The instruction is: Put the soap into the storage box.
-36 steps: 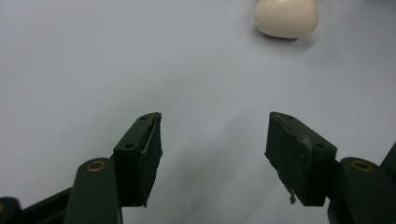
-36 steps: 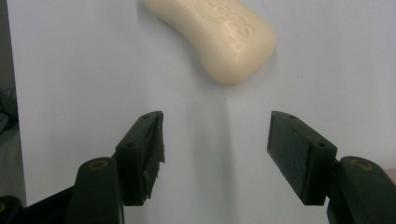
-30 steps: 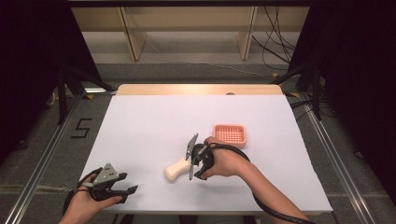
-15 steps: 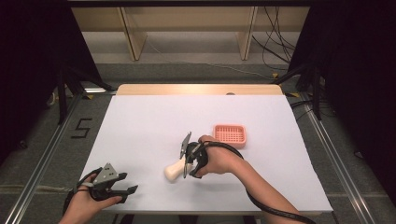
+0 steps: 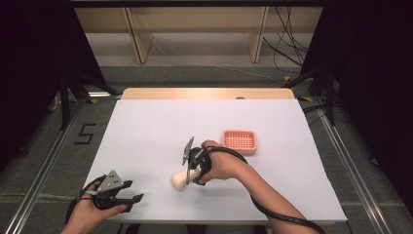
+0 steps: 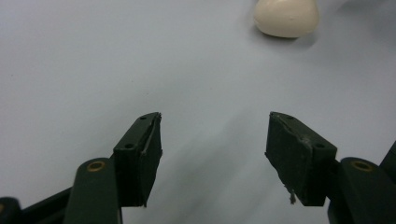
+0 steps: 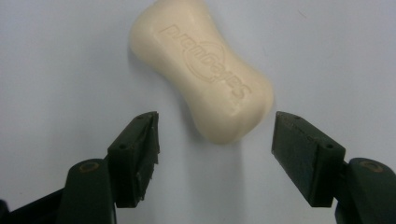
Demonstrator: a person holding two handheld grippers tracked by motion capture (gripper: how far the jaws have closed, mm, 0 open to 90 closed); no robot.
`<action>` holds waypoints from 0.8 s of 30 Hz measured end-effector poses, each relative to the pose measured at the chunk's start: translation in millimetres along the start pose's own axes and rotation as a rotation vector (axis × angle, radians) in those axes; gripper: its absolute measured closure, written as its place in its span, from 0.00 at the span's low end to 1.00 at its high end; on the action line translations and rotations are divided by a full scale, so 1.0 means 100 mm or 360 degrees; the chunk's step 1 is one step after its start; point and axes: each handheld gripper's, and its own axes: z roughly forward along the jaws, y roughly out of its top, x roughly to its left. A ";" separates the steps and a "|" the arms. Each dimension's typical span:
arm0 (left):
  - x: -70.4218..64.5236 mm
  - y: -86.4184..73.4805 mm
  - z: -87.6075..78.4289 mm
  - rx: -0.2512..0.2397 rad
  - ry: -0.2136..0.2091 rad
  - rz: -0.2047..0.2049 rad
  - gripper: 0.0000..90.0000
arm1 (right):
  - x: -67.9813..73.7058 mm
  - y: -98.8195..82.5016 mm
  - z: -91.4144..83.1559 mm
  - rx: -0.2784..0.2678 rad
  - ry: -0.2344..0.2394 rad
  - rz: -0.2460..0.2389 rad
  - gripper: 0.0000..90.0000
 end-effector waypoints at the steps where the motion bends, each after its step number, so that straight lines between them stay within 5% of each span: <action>1: 0.00 0.00 0.00 -0.0001 0.0000 0.0000 0.39 | 0.00 0.00 0.00 0.0000 0.0000 0.0000 0.36; 10: 0.00 0.00 0.01 -0.0011 0.0006 0.0012 0.39 | 0.00 0.07 0.04 -0.0013 0.0030 0.0049 0.34; 12: 0.00 0.00 0.01 -0.0010 -0.0001 -0.0005 0.39 | -0.03 0.08 0.06 -0.0011 0.0003 -0.0018 0.33; 24: -0.01 -0.01 0.02 -0.0014 -0.0005 -0.0020 0.39 | -0.08 0.15 0.13 -0.0025 -0.0013 -0.0092 0.31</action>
